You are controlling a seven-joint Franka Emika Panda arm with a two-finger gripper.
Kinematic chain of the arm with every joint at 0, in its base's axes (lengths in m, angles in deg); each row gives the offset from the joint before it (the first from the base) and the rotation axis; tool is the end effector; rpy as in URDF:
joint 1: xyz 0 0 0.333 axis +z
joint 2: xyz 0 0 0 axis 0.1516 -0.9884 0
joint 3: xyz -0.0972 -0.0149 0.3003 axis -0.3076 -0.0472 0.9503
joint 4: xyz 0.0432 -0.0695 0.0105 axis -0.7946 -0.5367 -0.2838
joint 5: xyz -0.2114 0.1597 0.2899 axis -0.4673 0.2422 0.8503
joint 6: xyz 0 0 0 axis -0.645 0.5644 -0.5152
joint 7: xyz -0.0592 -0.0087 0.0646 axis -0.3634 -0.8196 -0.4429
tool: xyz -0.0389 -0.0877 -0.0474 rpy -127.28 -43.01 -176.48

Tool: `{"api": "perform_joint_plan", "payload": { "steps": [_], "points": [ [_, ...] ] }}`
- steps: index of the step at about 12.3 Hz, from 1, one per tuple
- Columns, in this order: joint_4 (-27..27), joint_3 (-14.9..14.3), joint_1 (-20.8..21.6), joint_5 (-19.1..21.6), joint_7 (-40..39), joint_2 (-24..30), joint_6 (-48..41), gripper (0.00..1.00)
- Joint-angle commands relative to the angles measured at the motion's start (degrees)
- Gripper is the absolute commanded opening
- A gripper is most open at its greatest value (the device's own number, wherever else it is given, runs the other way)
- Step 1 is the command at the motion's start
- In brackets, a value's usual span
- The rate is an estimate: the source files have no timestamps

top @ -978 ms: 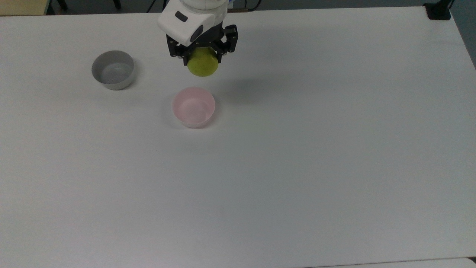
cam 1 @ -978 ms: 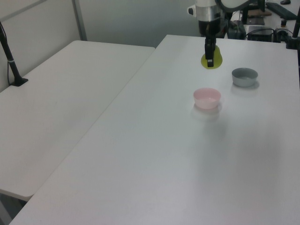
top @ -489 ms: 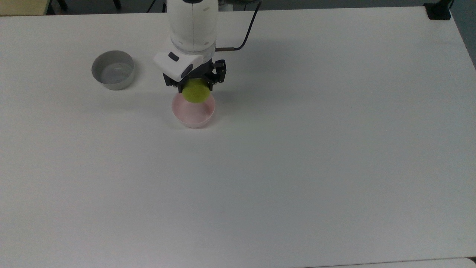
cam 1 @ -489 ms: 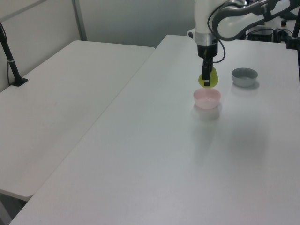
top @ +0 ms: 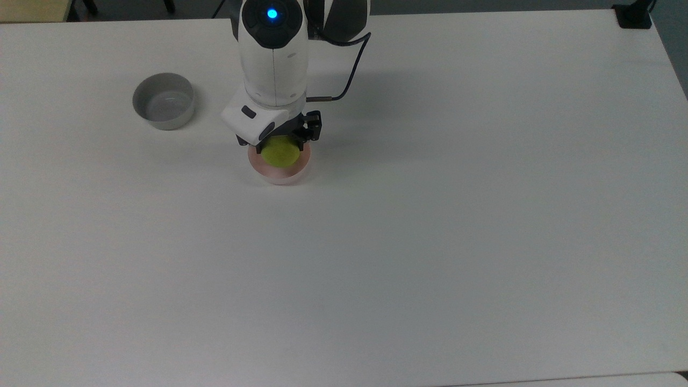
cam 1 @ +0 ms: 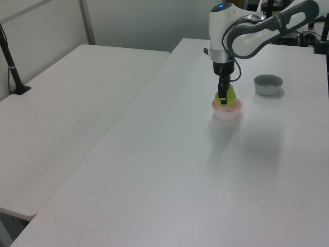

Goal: Place the pear in the bowl
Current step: 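Lower the pear into the pink bowl and open the gripper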

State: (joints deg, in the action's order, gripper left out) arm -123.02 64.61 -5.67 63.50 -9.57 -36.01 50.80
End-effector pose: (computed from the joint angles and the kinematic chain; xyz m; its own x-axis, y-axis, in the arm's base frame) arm 0.6272 0.0158 0.3685 0.9855 0.1496 -0.0803 0.1564 -0.9840 0.0853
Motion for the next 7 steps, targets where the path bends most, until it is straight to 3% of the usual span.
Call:
{"api": "perform_joint_plan", "payload": {
  "steps": [1,7],
  "points": [
    [-1.1,-0.31,0.21,0.29,0.05,-0.13,1.41,0.45],
    [-1.19,-0.4,0.29,0.21,0.4,-0.84,1.41,0.67]
  ]
}}
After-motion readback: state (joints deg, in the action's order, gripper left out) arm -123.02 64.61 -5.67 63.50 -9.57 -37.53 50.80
